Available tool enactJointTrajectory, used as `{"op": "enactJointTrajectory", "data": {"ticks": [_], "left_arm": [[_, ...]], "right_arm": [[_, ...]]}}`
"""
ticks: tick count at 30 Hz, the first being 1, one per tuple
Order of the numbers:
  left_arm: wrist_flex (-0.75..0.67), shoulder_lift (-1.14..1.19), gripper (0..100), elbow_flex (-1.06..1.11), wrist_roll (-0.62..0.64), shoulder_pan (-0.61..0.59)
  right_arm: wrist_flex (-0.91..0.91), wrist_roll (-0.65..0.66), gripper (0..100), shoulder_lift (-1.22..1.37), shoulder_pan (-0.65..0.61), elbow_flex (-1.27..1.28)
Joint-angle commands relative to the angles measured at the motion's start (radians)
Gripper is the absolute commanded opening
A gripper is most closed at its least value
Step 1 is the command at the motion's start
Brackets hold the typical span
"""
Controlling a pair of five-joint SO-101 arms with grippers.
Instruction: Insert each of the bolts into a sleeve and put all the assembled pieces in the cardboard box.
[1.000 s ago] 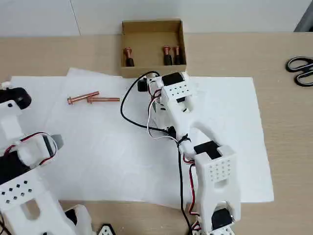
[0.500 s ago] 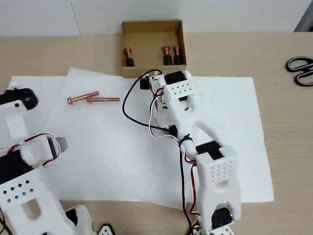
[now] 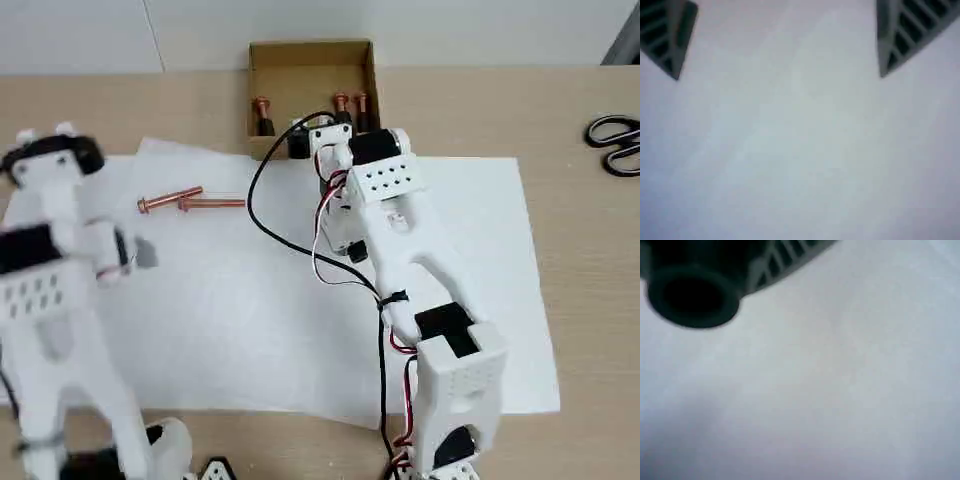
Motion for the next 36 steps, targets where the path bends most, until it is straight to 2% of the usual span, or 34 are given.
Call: {"op": "enactJointTrajectory", "data": {"ticks": [1,8,13,15,19,24,36], "left_arm": [[-0.002,0.207,24,-0.206,0.109,0.063],[0.006,0.565,24,-0.541,0.361,0.181],[0.005,0.717,24,-0.581,0.376,0.253],[-0.037,0.736,24,-0.605,0.425,0.278],[-0.15,0.755,24,-0.656,0.629,0.281],[-0.169,0.862,24,-0.676,0.779,0.285],[-0.161,1.065,24,-0.848,0.982,0.281]], "right_arm": [[0.005,-0.006,0.5,-0.067,0.004,-0.003],[0.001,-0.003,0.5,-0.067,0.01,0.011],[-0.004,-0.002,0.6,-0.068,0.01,0.038],[-0.004,-0.002,0.6,-0.068,0.012,0.038],[-0.004,-0.002,0.6,-0.07,0.012,0.038],[-0.004,0.0,0.6,-0.07,0.012,0.038],[-0.004,0.0,0.6,-0.07,0.012,0.038]]}}
